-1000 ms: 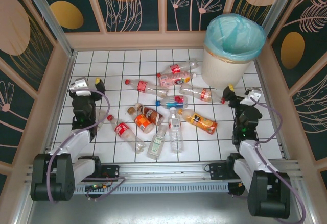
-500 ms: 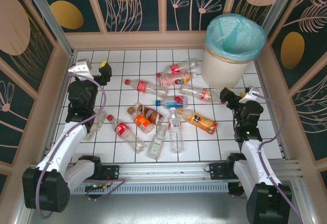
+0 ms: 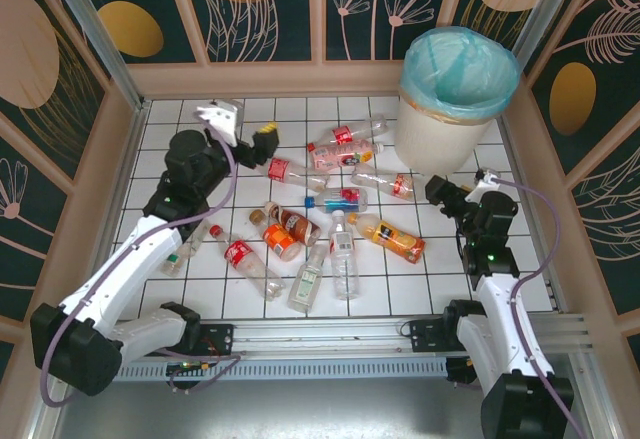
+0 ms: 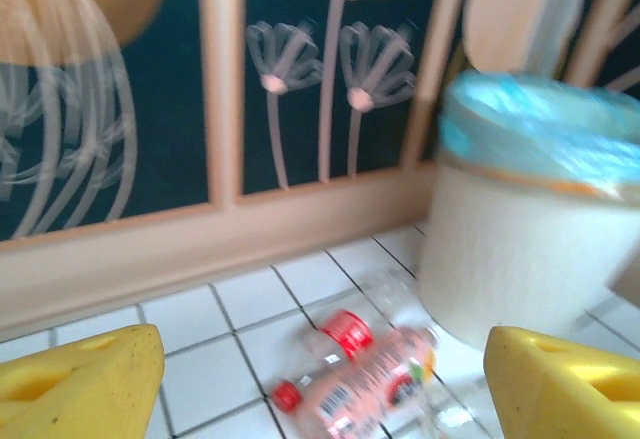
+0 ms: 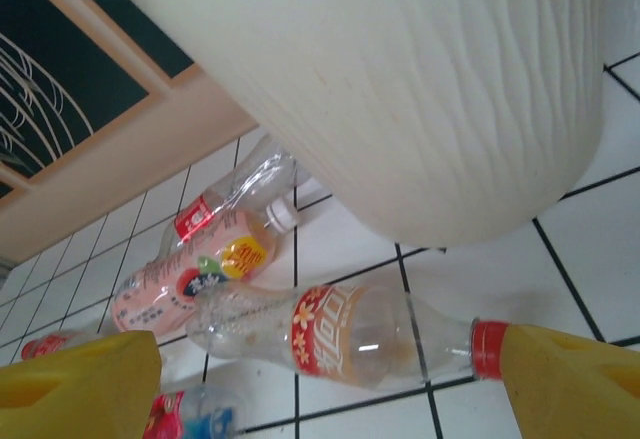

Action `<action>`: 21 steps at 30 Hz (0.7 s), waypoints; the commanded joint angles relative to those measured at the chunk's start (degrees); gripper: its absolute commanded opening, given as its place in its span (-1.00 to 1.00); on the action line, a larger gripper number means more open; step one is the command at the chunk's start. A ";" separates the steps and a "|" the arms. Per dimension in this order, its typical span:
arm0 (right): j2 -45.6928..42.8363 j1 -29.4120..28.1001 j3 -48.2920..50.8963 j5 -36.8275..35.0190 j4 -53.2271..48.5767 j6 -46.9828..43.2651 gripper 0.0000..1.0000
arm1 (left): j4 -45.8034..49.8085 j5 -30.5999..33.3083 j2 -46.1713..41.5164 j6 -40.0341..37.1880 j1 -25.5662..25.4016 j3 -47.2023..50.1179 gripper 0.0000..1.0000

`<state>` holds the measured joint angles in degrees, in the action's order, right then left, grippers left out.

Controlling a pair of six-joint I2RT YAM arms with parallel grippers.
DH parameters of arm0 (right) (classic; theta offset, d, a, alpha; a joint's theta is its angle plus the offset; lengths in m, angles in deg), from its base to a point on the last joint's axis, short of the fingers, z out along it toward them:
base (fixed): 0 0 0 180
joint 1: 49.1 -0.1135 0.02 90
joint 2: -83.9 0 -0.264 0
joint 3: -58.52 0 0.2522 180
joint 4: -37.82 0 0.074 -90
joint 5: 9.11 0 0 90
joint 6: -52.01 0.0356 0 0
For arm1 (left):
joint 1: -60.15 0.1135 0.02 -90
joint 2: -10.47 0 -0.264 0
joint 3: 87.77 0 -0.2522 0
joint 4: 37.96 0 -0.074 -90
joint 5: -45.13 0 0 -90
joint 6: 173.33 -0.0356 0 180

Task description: Put the plastic bottles in the bin

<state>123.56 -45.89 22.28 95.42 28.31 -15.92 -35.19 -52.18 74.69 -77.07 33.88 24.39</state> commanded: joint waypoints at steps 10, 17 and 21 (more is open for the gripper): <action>-4.18 -0.43 -6.21 5.65 -12.63 1.81 0.62 | -6.98 -14.08 3.41 -14.56 -9.67 4.48 0.66; 1.14 1.60 -3.29 7.79 -4.06 10.06 0.42 | -6.65 -9.52 12.37 -18.37 -17.09 1.03 0.65; 6.21 5.15 -2.54 9.17 0.67 13.46 0.31 | -6.14 -7.30 16.96 -20.05 -20.54 -1.27 0.65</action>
<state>127.56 -42.73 18.96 102.48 23.02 -6.81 -40.06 -61.14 90.19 -94.06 14.87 26.03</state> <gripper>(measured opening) 0.663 0.825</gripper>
